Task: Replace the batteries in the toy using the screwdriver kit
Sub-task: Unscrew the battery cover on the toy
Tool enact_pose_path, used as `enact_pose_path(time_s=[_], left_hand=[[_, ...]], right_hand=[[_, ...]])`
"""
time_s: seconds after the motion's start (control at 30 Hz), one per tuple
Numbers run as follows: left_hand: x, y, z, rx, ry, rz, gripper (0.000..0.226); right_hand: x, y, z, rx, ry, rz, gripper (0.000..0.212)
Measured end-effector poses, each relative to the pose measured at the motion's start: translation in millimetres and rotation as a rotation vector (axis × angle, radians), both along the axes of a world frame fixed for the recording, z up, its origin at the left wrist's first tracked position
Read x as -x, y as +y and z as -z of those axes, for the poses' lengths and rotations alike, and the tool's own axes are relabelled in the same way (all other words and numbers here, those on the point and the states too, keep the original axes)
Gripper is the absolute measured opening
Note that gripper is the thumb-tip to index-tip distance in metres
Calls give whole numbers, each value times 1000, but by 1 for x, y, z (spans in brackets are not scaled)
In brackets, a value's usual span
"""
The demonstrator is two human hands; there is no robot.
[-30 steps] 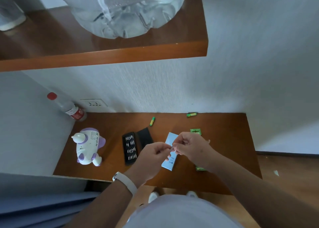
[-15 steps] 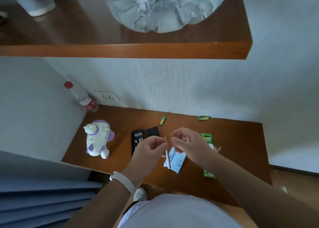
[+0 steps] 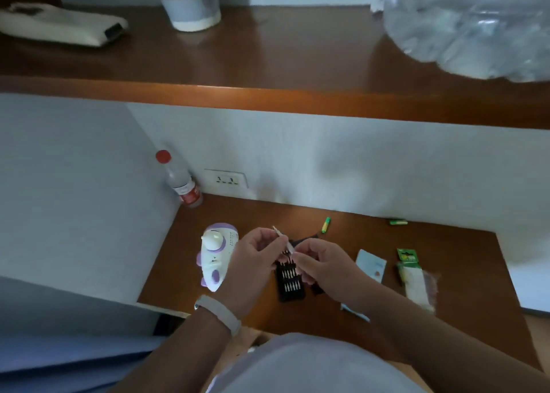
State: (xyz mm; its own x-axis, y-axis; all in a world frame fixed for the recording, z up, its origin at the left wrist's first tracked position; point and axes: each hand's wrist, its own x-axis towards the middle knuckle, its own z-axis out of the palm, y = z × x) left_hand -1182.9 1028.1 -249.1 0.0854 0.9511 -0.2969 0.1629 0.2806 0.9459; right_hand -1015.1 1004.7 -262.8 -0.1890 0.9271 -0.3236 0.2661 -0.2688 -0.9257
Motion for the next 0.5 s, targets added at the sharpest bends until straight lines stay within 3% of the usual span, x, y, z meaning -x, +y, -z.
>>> enact_pose_path(time_s=[0.1, 0.33, 0.5], left_hand=[[36, 8, 4, 15, -25, -8, 10], [109, 24, 21, 100, -92, -29, 23], [155, 36, 44, 24, -29, -51, 4]], right_hand=[[39, 8, 0, -14, -28, 54, 12], [112, 19, 3, 3, -83, 180, 19], [135, 22, 10, 47, -41, 243, 29]])
